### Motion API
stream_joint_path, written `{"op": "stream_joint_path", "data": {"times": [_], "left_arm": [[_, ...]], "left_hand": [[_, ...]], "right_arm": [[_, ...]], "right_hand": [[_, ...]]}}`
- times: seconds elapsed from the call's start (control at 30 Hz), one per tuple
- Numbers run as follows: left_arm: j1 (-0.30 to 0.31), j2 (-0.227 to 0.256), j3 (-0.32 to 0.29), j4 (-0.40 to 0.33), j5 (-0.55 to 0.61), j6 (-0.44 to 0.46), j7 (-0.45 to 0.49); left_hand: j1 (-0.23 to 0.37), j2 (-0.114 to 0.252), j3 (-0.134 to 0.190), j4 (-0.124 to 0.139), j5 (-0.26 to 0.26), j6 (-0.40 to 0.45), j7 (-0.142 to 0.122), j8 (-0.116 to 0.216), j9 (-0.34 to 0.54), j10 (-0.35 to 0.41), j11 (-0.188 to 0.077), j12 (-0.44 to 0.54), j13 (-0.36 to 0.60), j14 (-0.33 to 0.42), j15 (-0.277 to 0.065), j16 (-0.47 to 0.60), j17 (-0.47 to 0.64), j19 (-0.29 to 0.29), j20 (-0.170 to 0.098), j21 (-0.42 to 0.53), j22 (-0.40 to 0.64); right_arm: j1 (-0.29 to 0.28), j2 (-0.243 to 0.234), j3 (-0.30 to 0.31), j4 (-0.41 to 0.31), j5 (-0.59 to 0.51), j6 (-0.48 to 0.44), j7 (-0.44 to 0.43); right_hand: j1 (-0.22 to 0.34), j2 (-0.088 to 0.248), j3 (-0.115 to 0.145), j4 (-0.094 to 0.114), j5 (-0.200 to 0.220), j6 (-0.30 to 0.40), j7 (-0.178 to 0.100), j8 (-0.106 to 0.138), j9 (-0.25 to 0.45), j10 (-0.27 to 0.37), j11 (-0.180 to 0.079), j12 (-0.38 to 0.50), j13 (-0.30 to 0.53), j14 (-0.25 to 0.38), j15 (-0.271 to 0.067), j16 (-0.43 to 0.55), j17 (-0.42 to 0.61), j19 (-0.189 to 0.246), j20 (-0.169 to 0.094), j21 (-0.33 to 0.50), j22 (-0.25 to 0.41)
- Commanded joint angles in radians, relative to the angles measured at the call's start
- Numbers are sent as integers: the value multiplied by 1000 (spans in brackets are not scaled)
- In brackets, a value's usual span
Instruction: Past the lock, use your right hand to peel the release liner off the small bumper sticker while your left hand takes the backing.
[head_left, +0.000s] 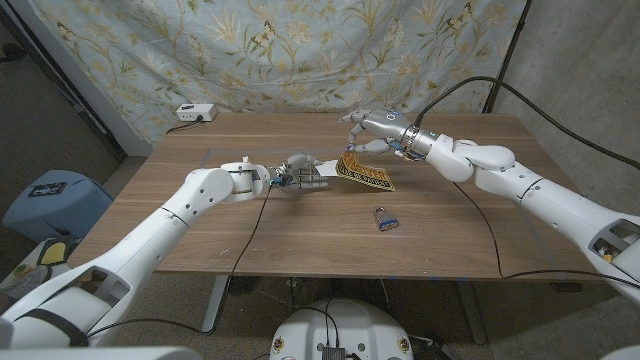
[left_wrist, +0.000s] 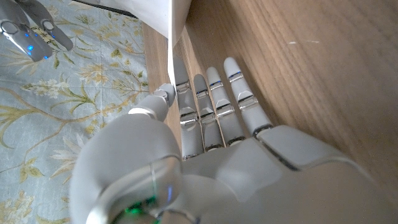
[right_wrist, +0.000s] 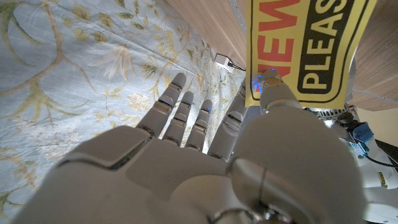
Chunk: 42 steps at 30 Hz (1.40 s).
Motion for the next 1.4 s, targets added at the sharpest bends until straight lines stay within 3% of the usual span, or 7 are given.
{"op": "stream_joint_path", "data": {"times": [0.03,1.4], "left_arm": [[-9,4,3,9,7,8,-15],[-62,-2,18,97,36,27,-107]], "left_hand": [[12,-2,1,3,-1,-4,2,7,6,0,-5,-4,3,-1,0,0,5,-2,-2,7,5],[20,-6,-1,7,-8,-12,0,45,53,-2,-8,-18,19,0,-2,-2,8,-11,-6,22,6]], "right_arm": [[-4,-11,13,-5,1,-10,-5],[-20,-51,49,-32,12,-68,32]], "right_hand": [[12,-3,-4,0,5,7,-2,5,3,11,4,-4,5,9,-84,7,3,9,-3,-3,6],[19,-2,-10,-1,5,11,-2,8,4,14,2,-7,5,12,-87,8,4,13,-2,-4,6]]}}
